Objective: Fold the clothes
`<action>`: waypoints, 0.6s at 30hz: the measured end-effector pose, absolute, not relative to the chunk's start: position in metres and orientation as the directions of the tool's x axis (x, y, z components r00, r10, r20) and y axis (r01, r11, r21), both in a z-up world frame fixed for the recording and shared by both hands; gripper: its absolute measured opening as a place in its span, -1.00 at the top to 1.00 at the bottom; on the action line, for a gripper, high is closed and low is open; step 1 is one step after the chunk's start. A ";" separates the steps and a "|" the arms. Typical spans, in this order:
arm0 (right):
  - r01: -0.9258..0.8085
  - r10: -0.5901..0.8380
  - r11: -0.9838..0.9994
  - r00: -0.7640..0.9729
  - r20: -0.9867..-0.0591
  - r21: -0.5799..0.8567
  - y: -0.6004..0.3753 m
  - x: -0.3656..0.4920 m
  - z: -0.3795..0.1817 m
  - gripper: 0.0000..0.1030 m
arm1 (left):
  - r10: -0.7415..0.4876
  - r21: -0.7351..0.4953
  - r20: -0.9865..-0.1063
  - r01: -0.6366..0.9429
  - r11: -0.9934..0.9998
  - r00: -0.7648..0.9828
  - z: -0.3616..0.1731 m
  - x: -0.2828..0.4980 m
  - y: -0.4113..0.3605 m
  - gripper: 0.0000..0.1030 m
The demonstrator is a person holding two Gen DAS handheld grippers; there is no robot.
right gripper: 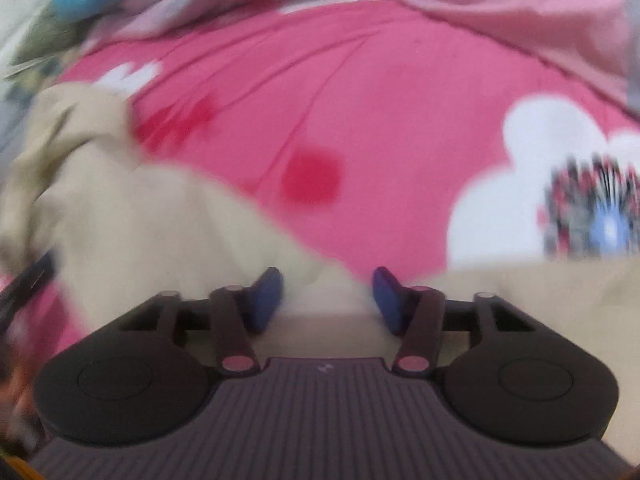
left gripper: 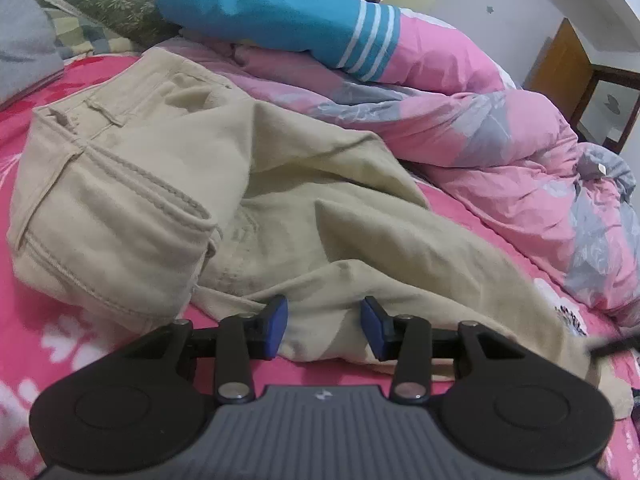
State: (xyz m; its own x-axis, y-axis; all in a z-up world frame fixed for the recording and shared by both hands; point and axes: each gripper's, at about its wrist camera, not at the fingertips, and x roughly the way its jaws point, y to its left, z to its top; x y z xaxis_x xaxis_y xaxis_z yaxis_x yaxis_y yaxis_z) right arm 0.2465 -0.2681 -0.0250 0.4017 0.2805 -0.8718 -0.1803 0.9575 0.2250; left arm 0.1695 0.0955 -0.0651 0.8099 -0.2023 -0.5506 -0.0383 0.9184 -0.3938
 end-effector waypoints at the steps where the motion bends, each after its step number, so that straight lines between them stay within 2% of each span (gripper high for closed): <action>1: -0.192 0.299 0.952 0.397 -0.868 0.240 -0.267 0.224 -0.020 0.25 | -0.200 -0.398 -0.552 -0.045 0.916 0.809 -0.064 0.167 0.097 0.17; 5: -0.249 0.369 0.923 0.363 -0.855 0.293 -0.248 0.150 -0.027 0.27 | -0.195 -0.409 -0.563 -0.065 0.910 0.803 -0.061 0.156 0.103 0.21; 6: -0.260 0.360 0.924 0.347 -0.866 0.280 -0.239 0.133 -0.039 0.27 | -0.191 -0.402 -0.566 -0.066 0.913 0.802 -0.059 0.153 0.103 0.21; 9: -0.317 0.306 0.933 0.453 -0.837 0.170 -0.222 0.099 -0.042 0.24 | -0.176 -0.372 -0.578 -0.065 0.926 0.797 -0.054 0.144 0.102 0.20; 10: -0.311 0.320 0.932 0.469 -0.823 0.186 -0.222 0.098 -0.035 0.24 | -0.170 -0.366 -0.577 -0.068 0.928 0.799 -0.053 0.141 0.103 0.20; 13: -0.328 0.399 0.912 0.570 -0.718 0.246 -0.229 0.107 0.002 0.22 | -0.152 -0.376 -0.558 -0.085 0.923 0.816 -0.050 0.135 0.108 0.20; 18: -0.391 0.465 0.884 0.673 -0.575 0.256 -0.224 0.161 0.049 -0.11 | -0.123 -0.377 -0.543 -0.110 0.920 0.831 -0.056 0.133 0.113 0.20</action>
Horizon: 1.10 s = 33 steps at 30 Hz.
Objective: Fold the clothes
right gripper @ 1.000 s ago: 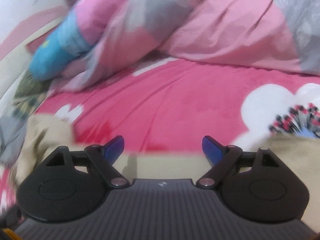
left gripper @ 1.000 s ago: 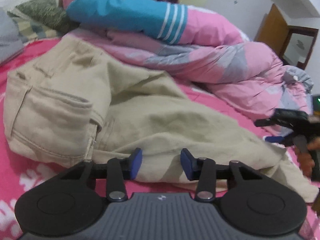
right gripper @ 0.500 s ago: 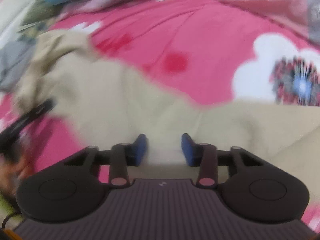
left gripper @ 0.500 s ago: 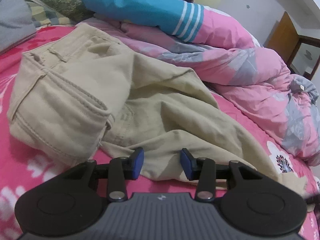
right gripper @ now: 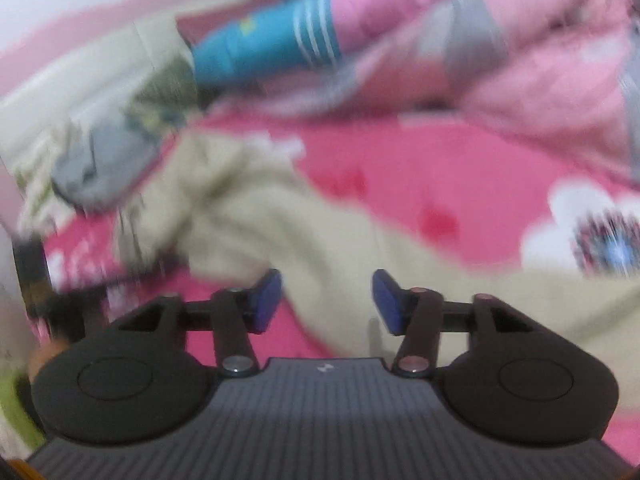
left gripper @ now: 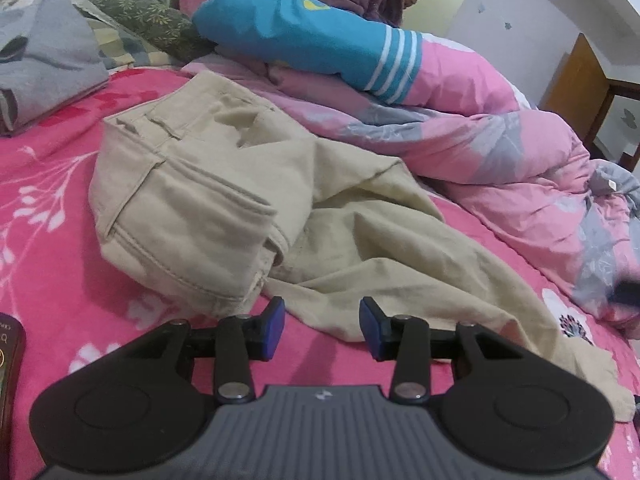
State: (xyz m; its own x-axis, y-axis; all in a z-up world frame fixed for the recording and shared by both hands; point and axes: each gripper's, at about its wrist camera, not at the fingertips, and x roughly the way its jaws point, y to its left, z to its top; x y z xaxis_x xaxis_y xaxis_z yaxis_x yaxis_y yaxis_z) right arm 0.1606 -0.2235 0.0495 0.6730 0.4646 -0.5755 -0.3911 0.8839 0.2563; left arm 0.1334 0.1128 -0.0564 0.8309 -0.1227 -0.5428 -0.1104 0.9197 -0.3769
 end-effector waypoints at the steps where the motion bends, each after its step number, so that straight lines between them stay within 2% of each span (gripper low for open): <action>1: -0.412 0.485 0.873 0.670 -0.562 0.262 -0.219 0.177 0.053 -0.12 | -0.119 -0.379 -0.541 -0.116 0.918 0.832 -0.059 0.134 0.113 0.20; 4: -0.491 0.496 0.854 0.669 -0.554 0.171 -0.184 0.216 0.058 -0.26 | -0.122 -0.394 -0.529 -0.116 0.912 0.840 -0.069 0.135 0.116 0.19; 8: -0.582 0.497 0.811 0.633 -0.593 0.057 -0.138 0.275 0.046 -0.28 | -0.140 -0.437 -0.504 -0.112 0.892 0.852 -0.077 0.136 0.122 0.17; 14: -0.662 0.501 0.749 0.528 -0.686 0.037 -0.093 0.338 0.008 -0.28 | -0.172 -0.496 -0.470 -0.098 0.863 0.866 -0.083 0.134 0.130 0.17; 16: -0.662 0.507 0.747 0.505 -0.698 0.063 -0.087 0.349 0.000 -0.04 | -0.179 -0.512 -0.460 -0.095 0.854 0.870 -0.084 0.132 0.132 0.18; 17: -0.664 0.523 0.742 0.490 -0.698 0.090 -0.086 0.350 -0.001 0.37 | -0.183 -0.520 -0.455 -0.093 0.849 0.872 -0.085 0.132 0.133 0.18; 18: -0.664 0.539 0.739 0.482 -0.691 0.112 -0.086 0.347 0.001 0.65 | -0.187 -0.530 -0.449 -0.092 0.843 0.874 -0.085 0.131 0.134 0.21; 20: -0.668 0.556 0.736 0.504 -0.662 0.110 -0.087 0.333 0.009 0.79 | -0.191 -0.552 -0.439 -0.096 0.828 0.878 -0.087 0.129 0.138 0.25; 29: -0.723 0.631 0.686 0.540 -0.557 0.076 -0.105 0.232 0.064 0.87 | -0.149 -0.638 -0.421 -0.174 0.750 0.895 -0.073 0.107 0.164 0.27; 33: -0.772 0.638 0.635 0.505 -0.582 0.026 -0.109 0.185 0.069 0.88 | -0.106 -0.679 -0.405 -0.221 0.700 0.908 -0.060 0.096 0.190 0.27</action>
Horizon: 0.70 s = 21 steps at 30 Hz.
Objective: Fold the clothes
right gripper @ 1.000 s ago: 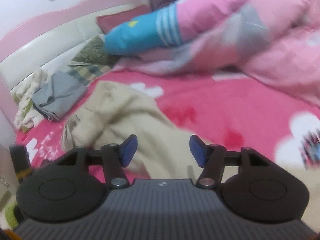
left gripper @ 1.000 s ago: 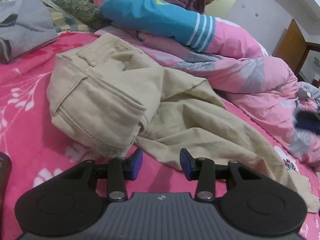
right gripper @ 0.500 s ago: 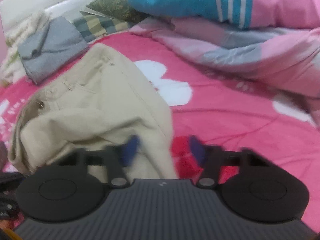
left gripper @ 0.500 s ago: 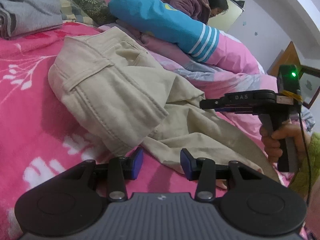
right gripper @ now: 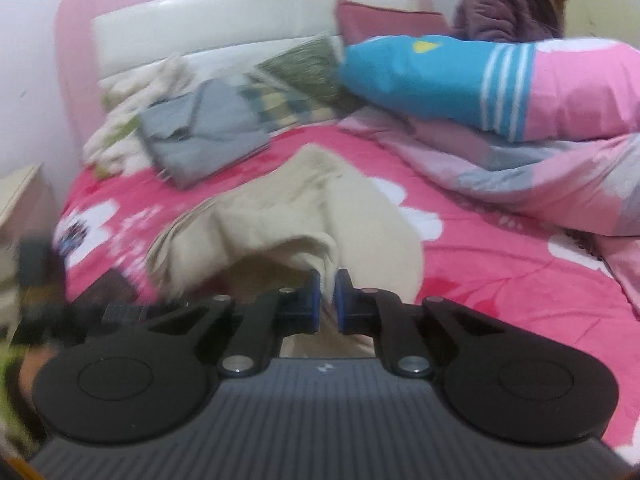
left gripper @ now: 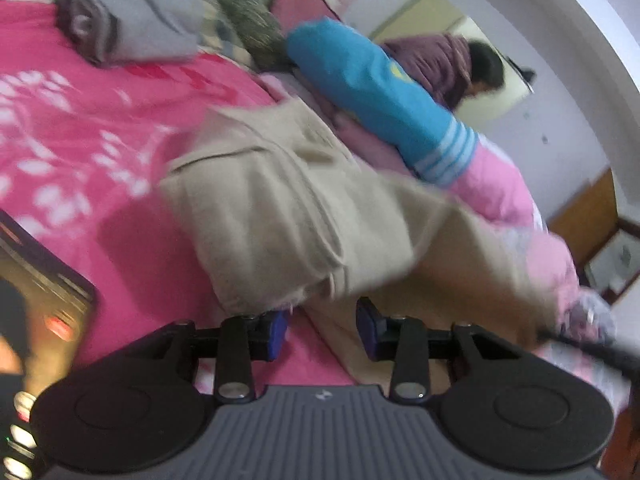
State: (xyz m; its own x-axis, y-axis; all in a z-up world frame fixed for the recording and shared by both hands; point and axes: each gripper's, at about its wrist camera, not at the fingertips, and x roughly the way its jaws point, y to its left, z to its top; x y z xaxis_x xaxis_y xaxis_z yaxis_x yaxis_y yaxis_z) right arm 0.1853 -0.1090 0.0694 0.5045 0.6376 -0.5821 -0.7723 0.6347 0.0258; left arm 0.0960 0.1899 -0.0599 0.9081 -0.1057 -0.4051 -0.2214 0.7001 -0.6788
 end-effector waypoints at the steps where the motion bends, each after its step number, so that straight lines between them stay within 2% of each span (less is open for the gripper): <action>1: -0.784 0.632 0.621 0.492 -0.599 0.010 -0.109 0.174 0.066 0.88 | -0.098 -0.686 -0.401 -0.228 0.691 0.911 -0.056 0.094 0.196 0.27; 6: -0.828 0.588 0.560 0.415 -0.694 -0.021 -0.101 0.134 0.027 0.88 | -0.068 -0.683 -0.404 -0.251 0.686 0.912 -0.044 0.089 0.206 0.25; 11: -0.882 0.532 0.467 0.341 -0.775 -0.067 -0.070 0.106 -0.028 0.88 | -0.056 -0.647 -0.461 -0.292 0.705 0.885 -0.039 0.089 0.204 0.25; 14: -0.891 0.516 0.429 0.375 -0.770 -0.146 -0.065 0.096 -0.034 0.88 | -0.052 -0.593 -0.484 -0.284 0.754 0.874 -0.026 0.079 0.209 0.25; 18: -0.870 0.552 0.483 0.391 -0.737 -0.099 -0.081 0.104 -0.023 0.88 | -0.112 -0.534 -0.520 -0.219 0.817 0.847 -0.006 0.073 0.229 0.24; 21: -0.853 0.576 0.520 0.392 -0.718 -0.049 -0.090 0.109 -0.024 0.87 | -0.163 -0.541 -0.549 -0.199 0.817 0.820 0.001 0.073 0.258 0.15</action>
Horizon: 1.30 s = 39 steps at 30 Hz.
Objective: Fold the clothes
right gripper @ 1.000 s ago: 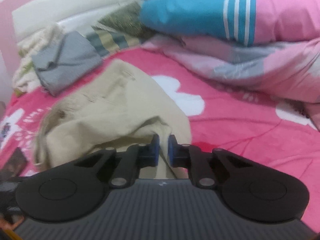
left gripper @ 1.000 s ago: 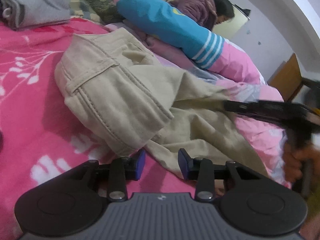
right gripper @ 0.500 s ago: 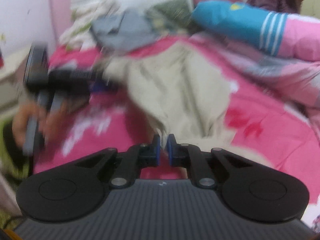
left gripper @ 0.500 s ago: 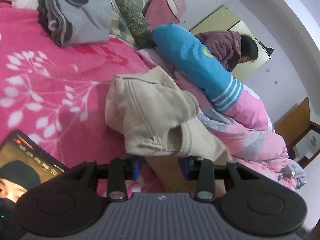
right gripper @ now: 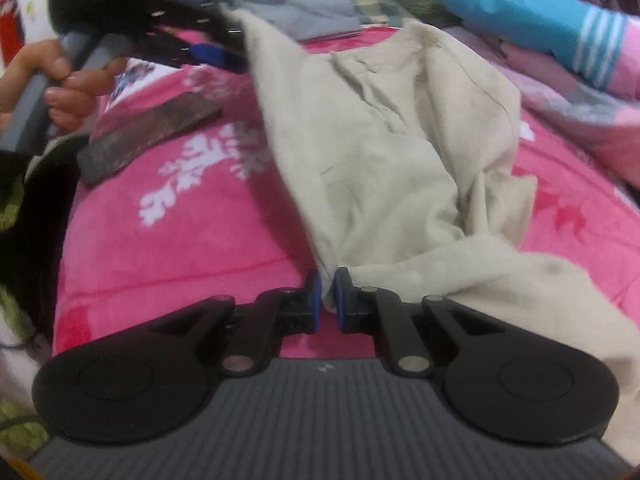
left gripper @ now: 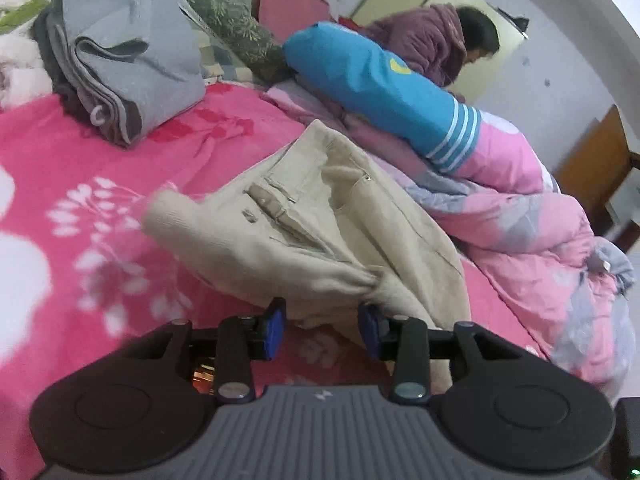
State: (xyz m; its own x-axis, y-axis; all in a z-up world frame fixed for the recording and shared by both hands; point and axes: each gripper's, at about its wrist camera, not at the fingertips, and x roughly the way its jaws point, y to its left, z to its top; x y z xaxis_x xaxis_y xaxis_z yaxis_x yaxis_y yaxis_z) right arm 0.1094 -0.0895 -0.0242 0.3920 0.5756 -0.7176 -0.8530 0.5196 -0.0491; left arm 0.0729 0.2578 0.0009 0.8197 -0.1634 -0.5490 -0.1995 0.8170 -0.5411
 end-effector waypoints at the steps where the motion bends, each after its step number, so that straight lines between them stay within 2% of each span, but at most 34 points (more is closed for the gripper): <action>1: -0.848 0.581 0.529 0.396 -0.711 -0.040 -0.091 0.110 -0.026 0.87 | -0.166 -0.554 -0.562 -0.219 0.803 0.811 0.001 0.072 0.270 0.14; 7: -0.829 0.614 0.560 0.409 -0.675 0.006 -0.100 0.100 -0.032 0.74 | -0.188 -0.624 -0.611 -0.321 0.713 0.769 -0.008 0.057 0.316 0.02; 12: -0.818 0.635 0.573 0.408 -0.656 0.047 -0.106 0.100 -0.027 0.46 | -0.226 -0.676 -0.614 -0.356 0.646 0.756 -0.026 0.056 0.326 0.00; 16: -0.795 0.641 0.603 0.429 -0.636 0.071 -0.114 0.097 -0.018 0.39 | -0.259 -0.705 -0.606 -0.358 0.612 0.752 -0.039 0.064 0.327 0.00; 20: -0.777 0.666 0.620 0.448 -0.597 0.110 -0.127 0.090 -0.006 0.18 | -0.273 -0.708 -0.609 -0.356 0.610 0.745 -0.047 0.074 0.327 0.00; 25: -0.753 0.681 0.639 0.461 -0.569 0.155 -0.132 0.104 0.014 0.09 | -0.291 -0.722 -0.600 -0.349 0.597 0.745 -0.054 0.084 0.328 0.00; 28: -0.753 0.692 0.642 0.486 -0.534 0.147 -0.123 0.129 0.035 -0.22 | -0.294 -0.725 -0.600 -0.349 0.594 0.744 -0.056 0.087 0.330 0.01; 30: -0.753 0.702 0.643 0.506 -0.502 0.141 -0.112 0.156 0.048 -0.65 | -0.300 -0.730 -0.598 -0.350 0.587 0.743 -0.057 0.090 0.332 0.01; 31: -0.752 0.707 0.644 0.516 -0.484 0.138 -0.106 0.170 0.055 -0.72 | -0.309 -0.736 -0.595 -0.349 0.580 0.742 -0.057 0.091 0.333 0.01; 35: -0.747 0.710 0.645 0.508 -0.488 0.162 -0.063 0.246 0.066 -0.91 | -0.360 -0.782 -0.554 -0.321 0.534 0.751 -0.059 0.088 0.342 -0.02; 38: -0.728 0.688 0.660 0.485 -0.539 0.186 -0.024 0.305 0.061 -0.94 | -0.396 -0.820 -0.512 -0.296 0.491 0.763 -0.061 0.082 0.349 -0.28; 39: -0.716 0.681 0.667 0.476 -0.556 0.204 -0.013 0.323 0.058 -0.94 | -0.406 -0.830 -0.500 -0.288 0.478 0.765 -0.062 0.081 0.351 -0.30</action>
